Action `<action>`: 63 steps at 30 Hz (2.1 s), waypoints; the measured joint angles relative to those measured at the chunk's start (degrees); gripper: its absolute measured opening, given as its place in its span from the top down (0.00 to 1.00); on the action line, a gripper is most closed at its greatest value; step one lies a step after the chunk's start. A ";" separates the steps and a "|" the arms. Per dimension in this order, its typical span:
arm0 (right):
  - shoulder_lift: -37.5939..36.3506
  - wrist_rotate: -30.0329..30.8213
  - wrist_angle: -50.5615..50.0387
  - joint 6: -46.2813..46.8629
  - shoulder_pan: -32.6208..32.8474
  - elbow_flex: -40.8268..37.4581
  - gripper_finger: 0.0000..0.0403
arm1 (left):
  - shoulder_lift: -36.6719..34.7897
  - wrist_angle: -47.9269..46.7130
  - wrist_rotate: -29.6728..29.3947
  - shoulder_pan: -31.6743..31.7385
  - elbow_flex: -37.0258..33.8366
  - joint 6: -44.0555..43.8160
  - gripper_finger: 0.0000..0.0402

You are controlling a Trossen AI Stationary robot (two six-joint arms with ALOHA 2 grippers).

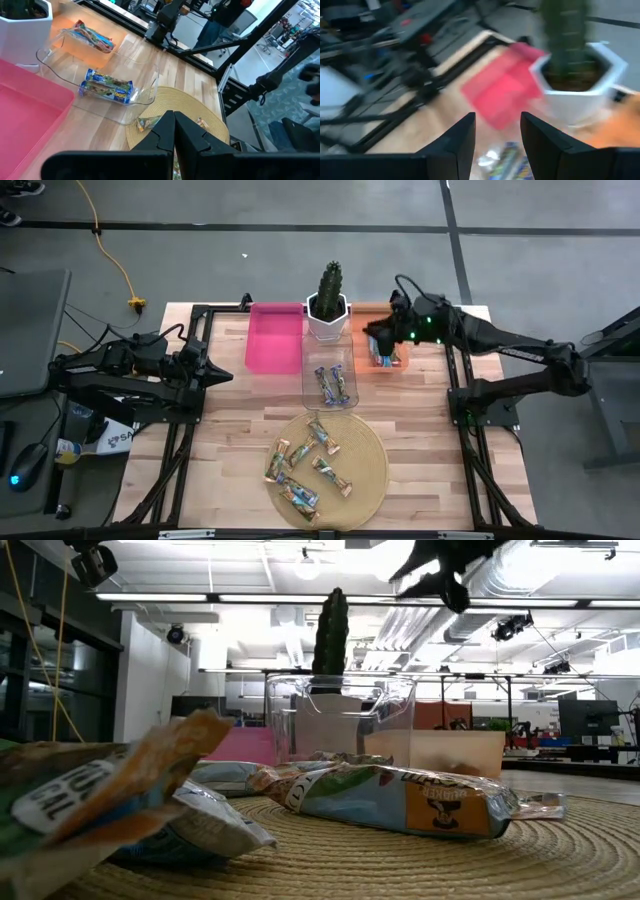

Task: Pick and place Granola Bars by type
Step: Put the yellow granola bar into the pink bin

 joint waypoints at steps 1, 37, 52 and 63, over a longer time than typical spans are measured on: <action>-0.05 0.01 0.66 0.00 1.91 0.00 0.65 | 0.00 0.00 0.00 0.00 0.00 0.00 1.00; 23.15 21.92 10.02 8.07 48.26 12.86 0.65 | 0.00 -0.17 0.00 0.02 0.00 0.66 1.00; 46.95 15.14 -19.99 8.55 48.13 47.66 0.65 | 0.01 -0.20 0.09 0.02 0.00 0.63 1.00; 57.07 12.85 -21.55 14.08 48.18 50.86 0.65 | 0.01 -0.19 0.17 0.02 0.00 1.20 1.00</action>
